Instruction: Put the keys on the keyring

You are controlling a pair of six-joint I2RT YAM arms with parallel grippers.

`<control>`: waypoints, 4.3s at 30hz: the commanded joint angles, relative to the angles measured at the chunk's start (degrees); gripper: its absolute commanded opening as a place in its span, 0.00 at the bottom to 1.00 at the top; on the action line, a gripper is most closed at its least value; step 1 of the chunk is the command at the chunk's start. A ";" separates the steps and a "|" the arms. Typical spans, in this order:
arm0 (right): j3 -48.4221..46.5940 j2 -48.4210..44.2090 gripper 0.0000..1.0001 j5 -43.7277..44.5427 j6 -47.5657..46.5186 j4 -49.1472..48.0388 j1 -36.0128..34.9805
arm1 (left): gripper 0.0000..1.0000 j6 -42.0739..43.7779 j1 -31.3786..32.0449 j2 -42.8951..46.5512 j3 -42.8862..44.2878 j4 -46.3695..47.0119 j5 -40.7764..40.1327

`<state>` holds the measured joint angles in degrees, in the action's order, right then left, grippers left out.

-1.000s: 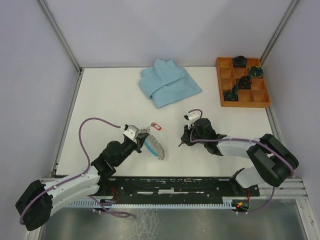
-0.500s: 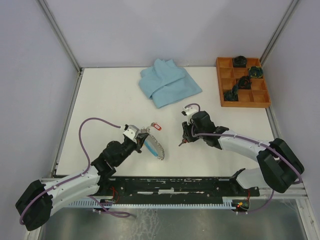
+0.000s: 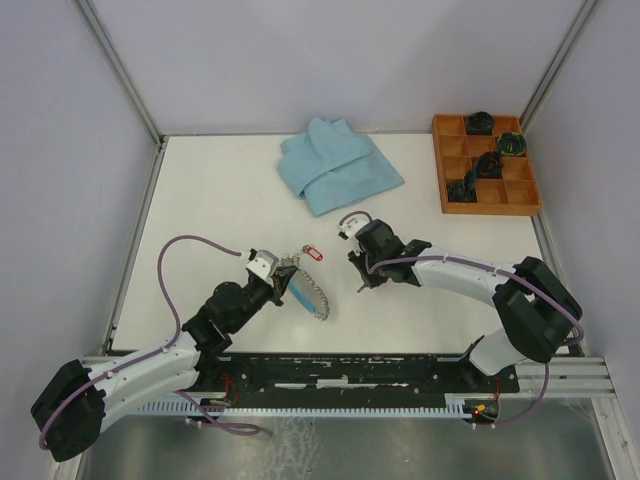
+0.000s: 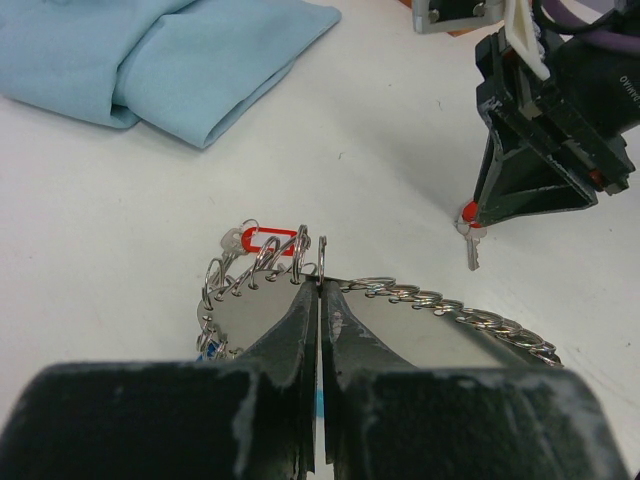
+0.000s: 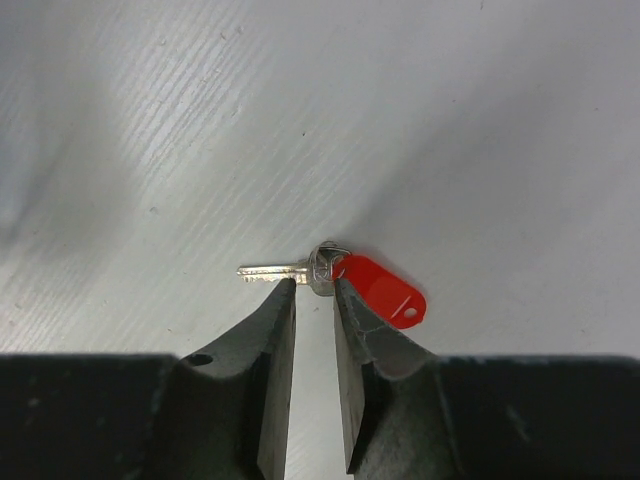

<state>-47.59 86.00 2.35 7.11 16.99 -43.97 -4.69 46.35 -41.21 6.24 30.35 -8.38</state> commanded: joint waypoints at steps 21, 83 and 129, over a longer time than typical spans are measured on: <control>-11.02 9.91 0.22 13.79 -3.82 9.16 -5.34 | 0.03 -0.45 -0.10 1.03 1.67 4.10 0.20; -6.20 -22.09 0.01 -3.74 -19.91 13.87 -4.11 | 0.03 14.35 -7.17 -24.01 6.80 31.52 38.53; 0.84 -19.29 0.01 -27.66 -50.67 -2.44 -5.07 | 0.03 30.44 -8.29 -29.25 8.17 24.59 46.86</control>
<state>-47.05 66.83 -23.77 -39.57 19.68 -48.58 22.68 37.74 -71.94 14.44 51.75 39.00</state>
